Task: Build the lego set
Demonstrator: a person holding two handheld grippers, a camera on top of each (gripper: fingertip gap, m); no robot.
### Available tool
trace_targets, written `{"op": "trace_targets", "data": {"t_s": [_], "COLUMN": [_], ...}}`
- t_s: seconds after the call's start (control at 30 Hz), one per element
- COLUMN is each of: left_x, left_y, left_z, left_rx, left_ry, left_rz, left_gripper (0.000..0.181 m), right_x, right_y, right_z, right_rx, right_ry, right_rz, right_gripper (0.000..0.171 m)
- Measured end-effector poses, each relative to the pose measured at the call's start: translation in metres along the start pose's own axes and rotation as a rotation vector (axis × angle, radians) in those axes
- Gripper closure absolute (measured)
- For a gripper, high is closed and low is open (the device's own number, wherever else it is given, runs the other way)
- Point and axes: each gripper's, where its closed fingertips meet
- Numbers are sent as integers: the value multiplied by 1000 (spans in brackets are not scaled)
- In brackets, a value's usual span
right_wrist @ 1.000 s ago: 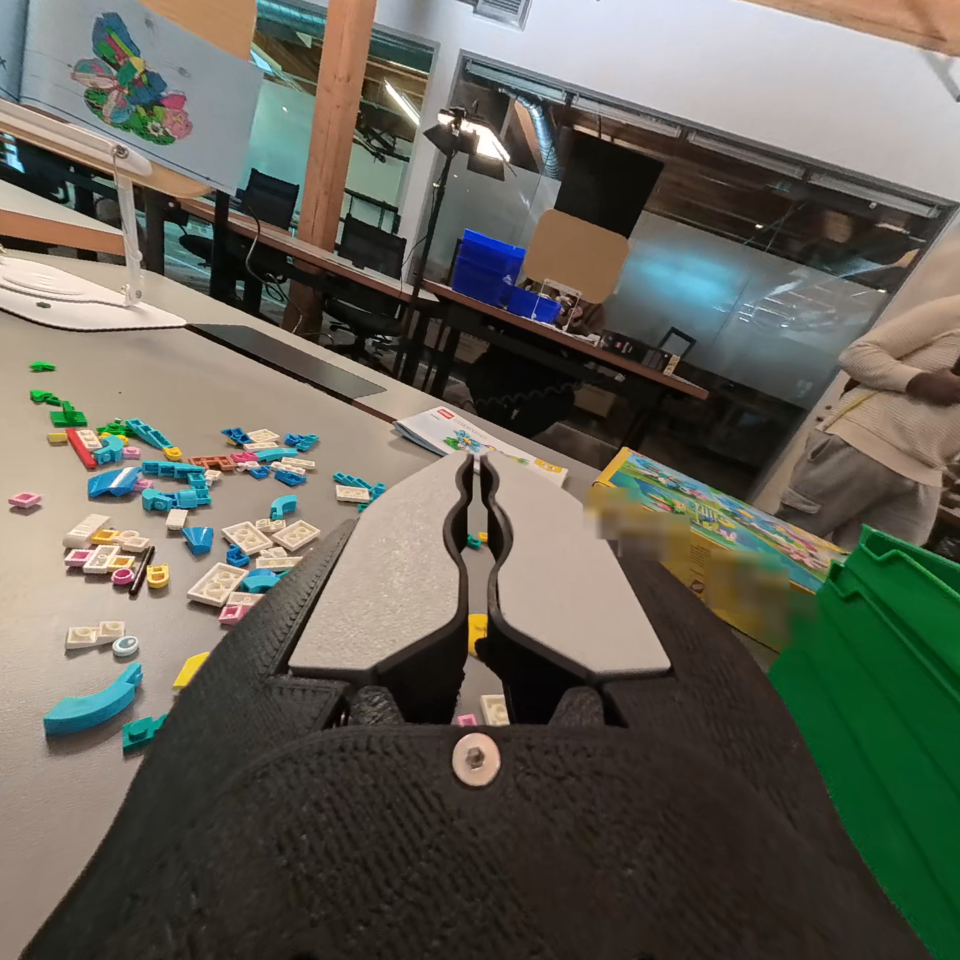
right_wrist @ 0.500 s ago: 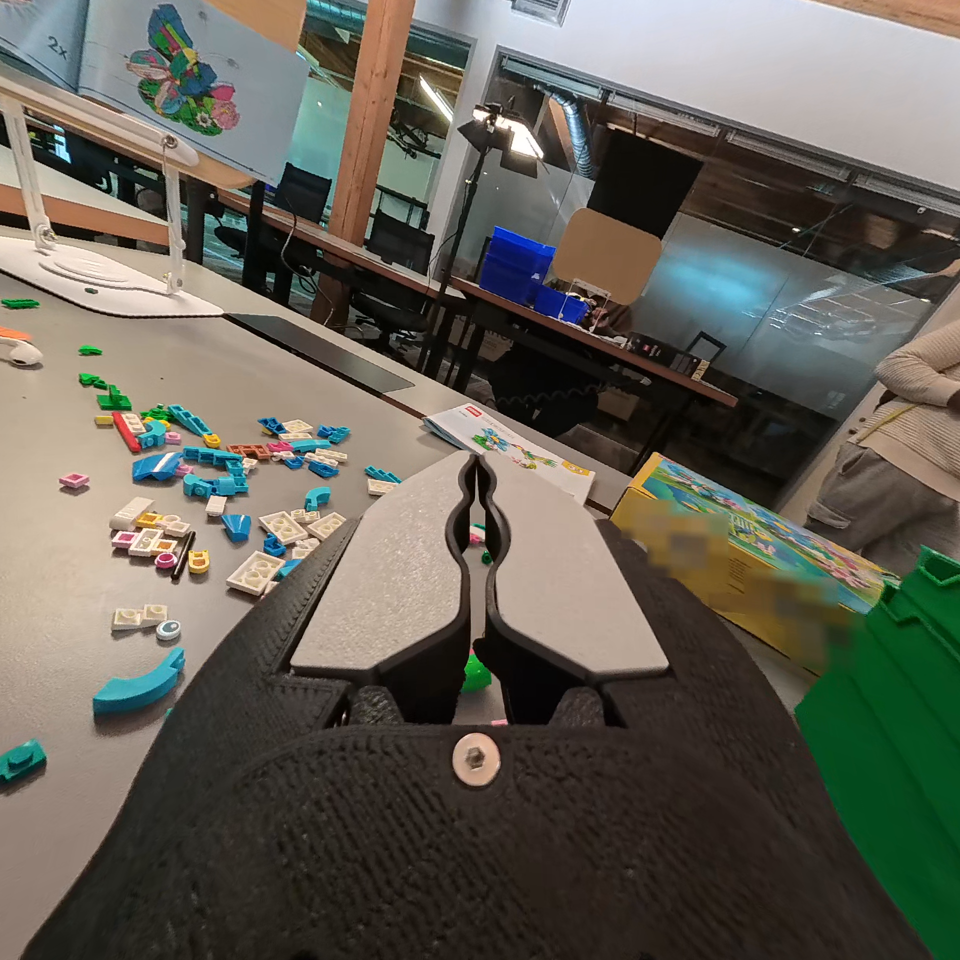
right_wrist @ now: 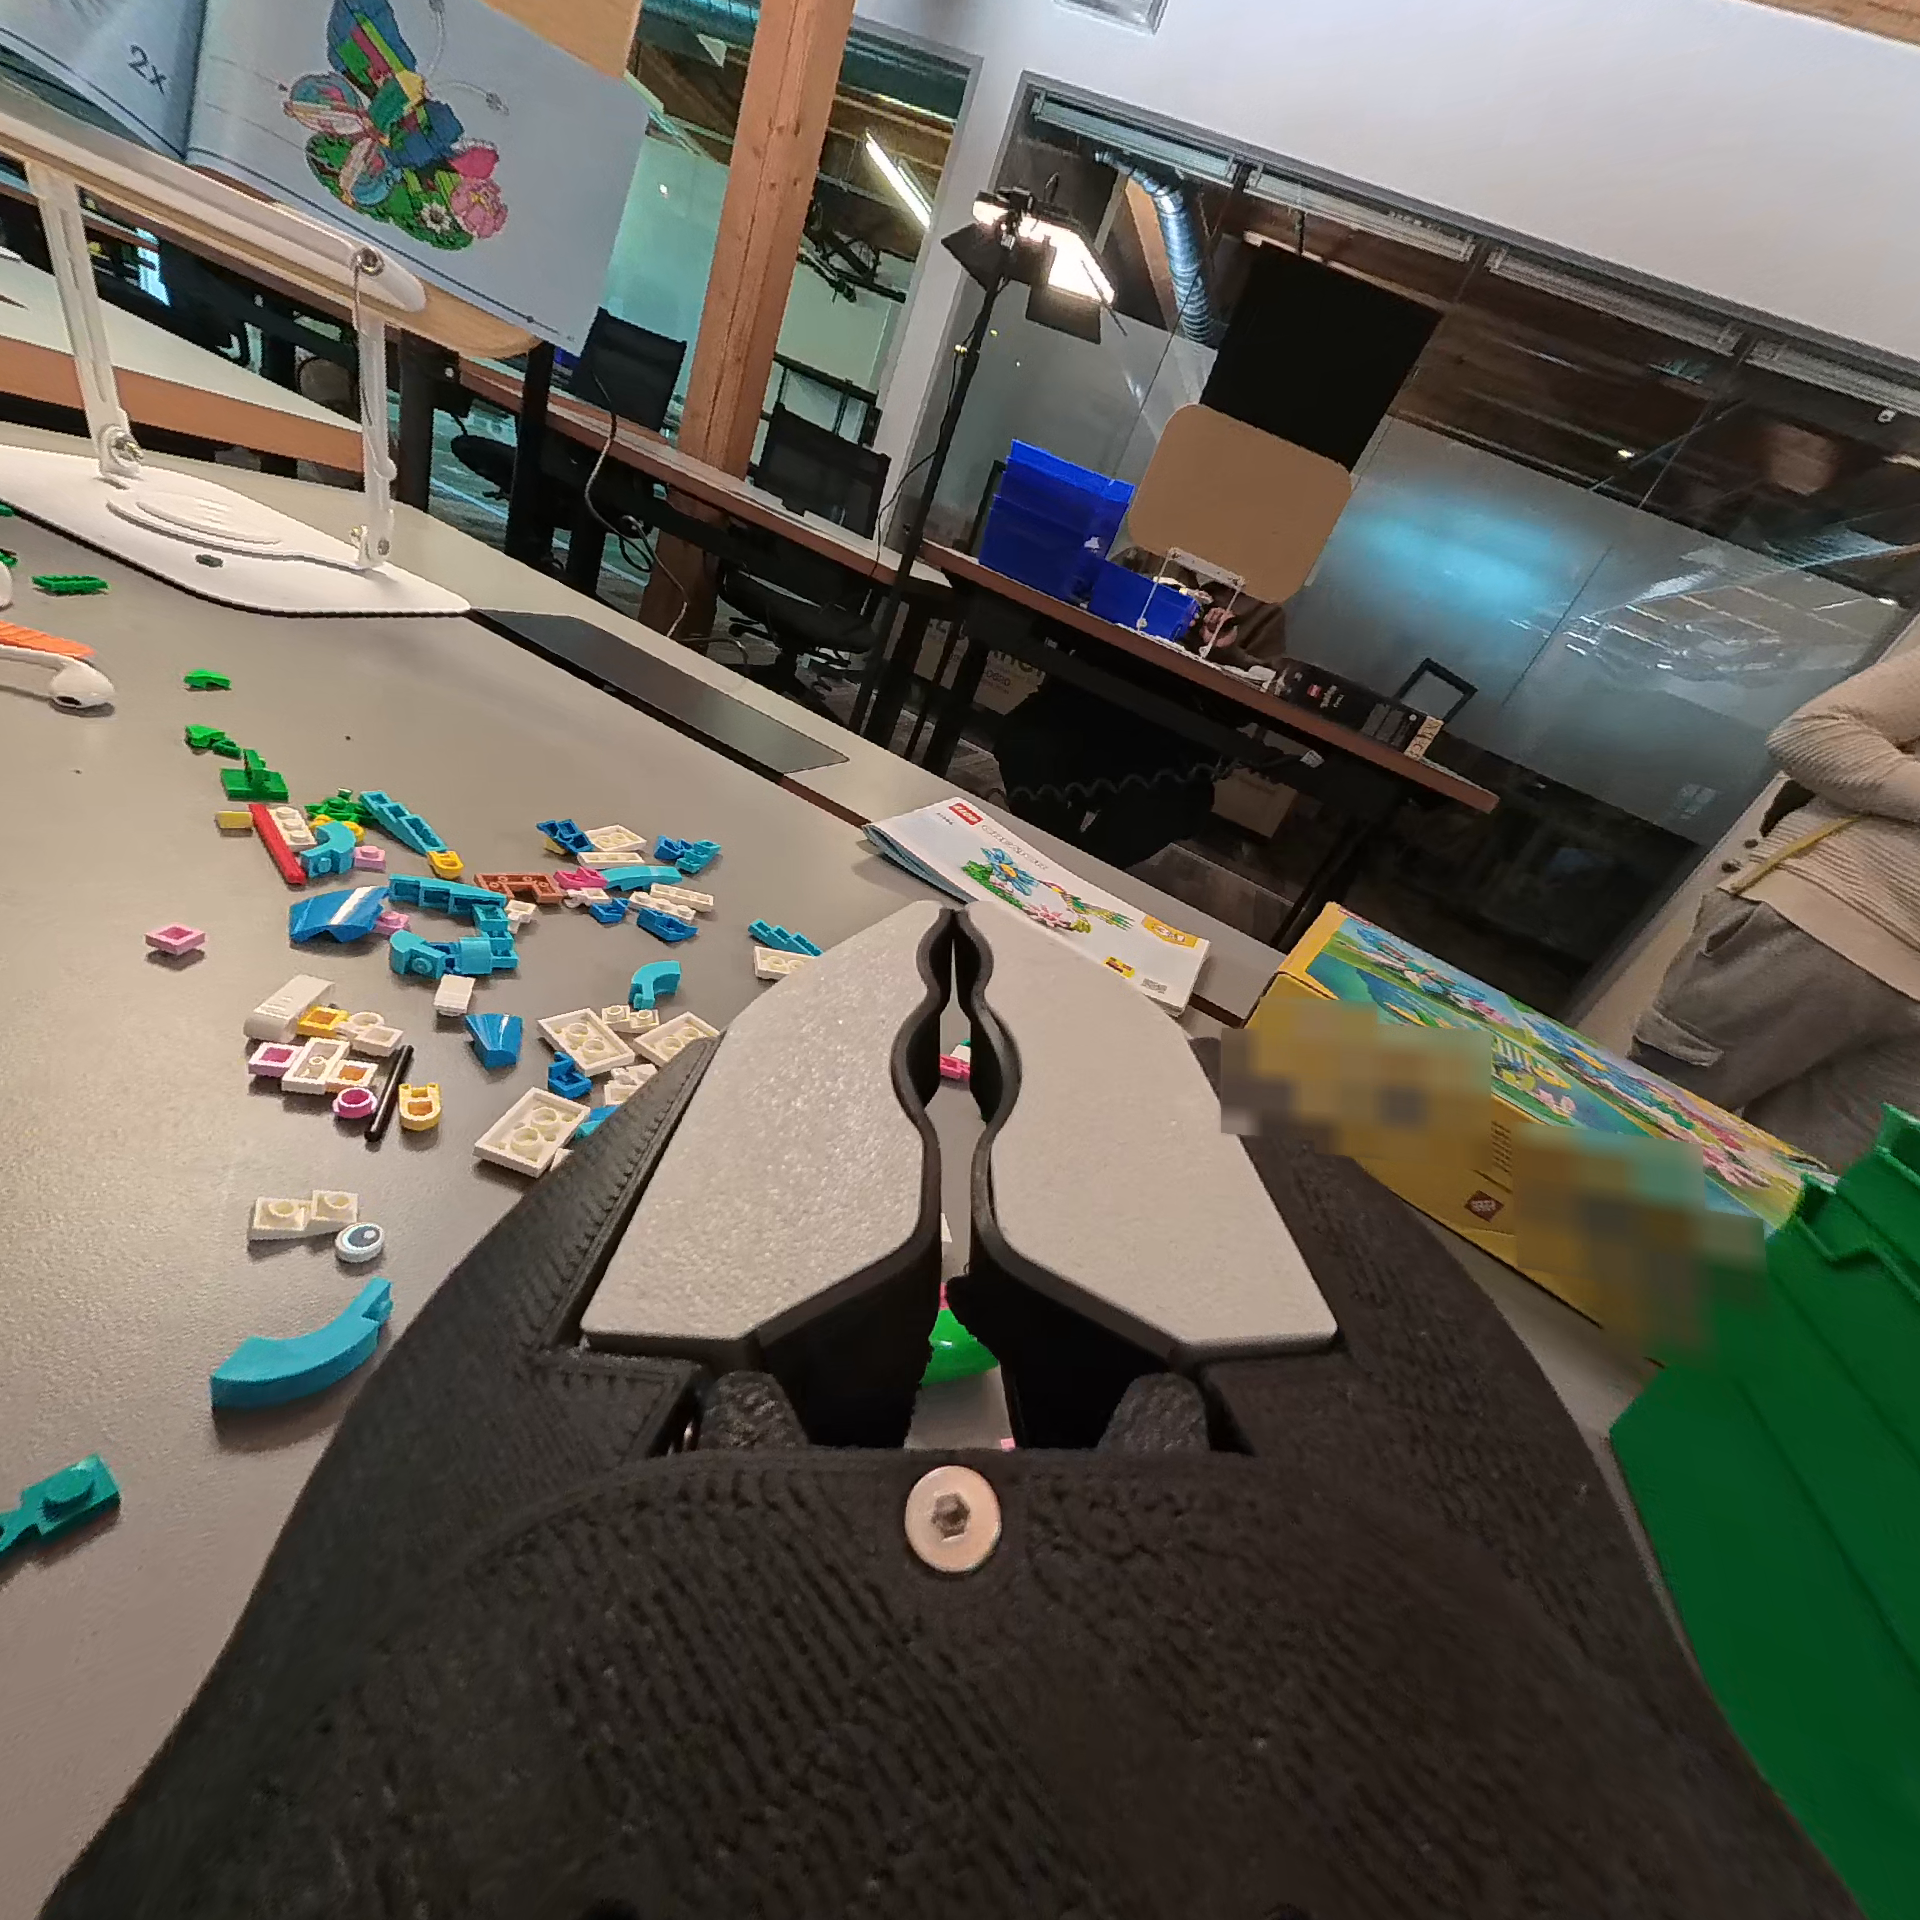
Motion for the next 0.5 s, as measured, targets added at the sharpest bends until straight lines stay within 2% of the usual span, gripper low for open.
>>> {"op": "trace_targets", "data": {"t_s": [0.5], "left_x": [0], "left_y": [0], "left_z": [0], "left_rx": [3], "left_ry": [0], "left_rz": [-2], "left_gripper": [181], "right_x": [-3], "right_y": [4], "right_z": [-2], "right_rx": [-3], "right_ry": [-7], "right_rz": [-12], "right_gripper": [171]}}
Point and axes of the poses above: each gripper's, where its closed fingertips meet, x back along the fingers, y out of its underside, z = x × y across the jaws, and after that the axes turned 12 degrees about -x, right-handed
